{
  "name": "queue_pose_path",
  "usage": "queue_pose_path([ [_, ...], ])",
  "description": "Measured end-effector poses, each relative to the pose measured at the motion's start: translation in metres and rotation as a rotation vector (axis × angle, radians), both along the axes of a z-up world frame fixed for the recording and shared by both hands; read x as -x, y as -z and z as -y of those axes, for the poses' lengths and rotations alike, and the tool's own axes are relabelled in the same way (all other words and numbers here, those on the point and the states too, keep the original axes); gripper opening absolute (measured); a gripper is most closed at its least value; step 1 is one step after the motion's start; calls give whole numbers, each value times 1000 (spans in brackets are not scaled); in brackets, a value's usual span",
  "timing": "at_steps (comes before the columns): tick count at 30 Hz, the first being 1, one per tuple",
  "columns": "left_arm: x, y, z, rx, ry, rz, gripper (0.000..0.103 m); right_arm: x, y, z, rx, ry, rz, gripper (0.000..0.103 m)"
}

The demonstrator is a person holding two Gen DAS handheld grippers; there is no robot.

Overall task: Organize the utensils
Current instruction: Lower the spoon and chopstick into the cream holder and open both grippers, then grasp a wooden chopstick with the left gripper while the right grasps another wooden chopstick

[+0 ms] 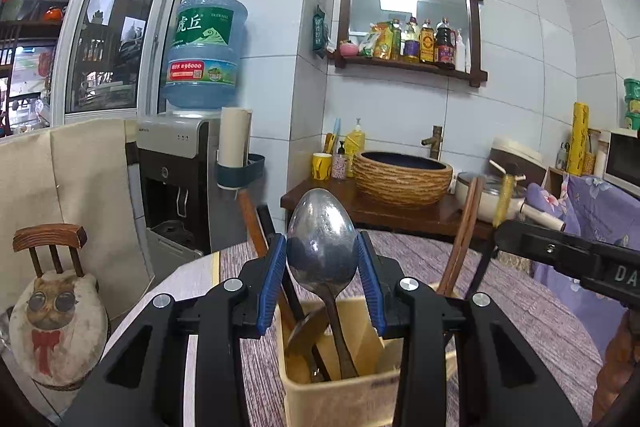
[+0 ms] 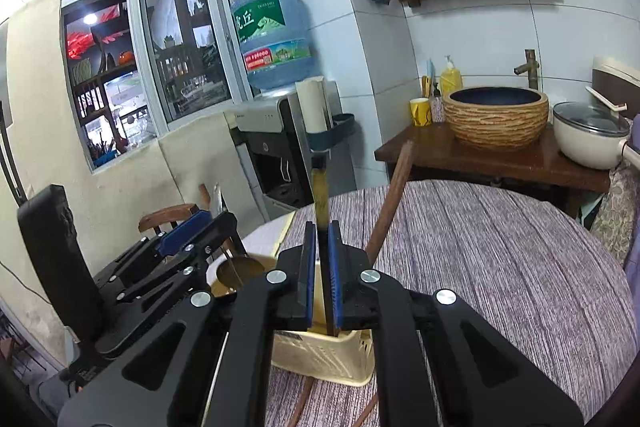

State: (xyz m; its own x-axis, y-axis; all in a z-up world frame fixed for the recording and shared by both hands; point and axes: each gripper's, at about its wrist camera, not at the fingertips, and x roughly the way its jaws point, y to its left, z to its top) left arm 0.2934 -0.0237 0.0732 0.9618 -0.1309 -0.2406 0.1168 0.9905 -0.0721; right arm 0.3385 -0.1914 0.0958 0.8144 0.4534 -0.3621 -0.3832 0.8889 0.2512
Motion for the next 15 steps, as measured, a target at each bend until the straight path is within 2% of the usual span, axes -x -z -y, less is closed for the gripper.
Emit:
queue_pose_path([
  [5,11,9,1,-13,14,-22,36,1,14,0,14,21,-14,8],
  [9,22,11,-1,-7,28,-34,51,8,19,4,11,40,-6,10],
  [10,27,11,-2,-5,31,-32,53,11,20,5,14,45,-1,16],
  [11,32,11,-2,-10,32,-32,54,17,20,7,11,52,9,29],
  [13,40,12,0,-25,32,-40,58,29,21,10,11,77,29,47],
  [15,48,14,-1,-28,22,-62,62,42,25,11,50,113,26,47],
])
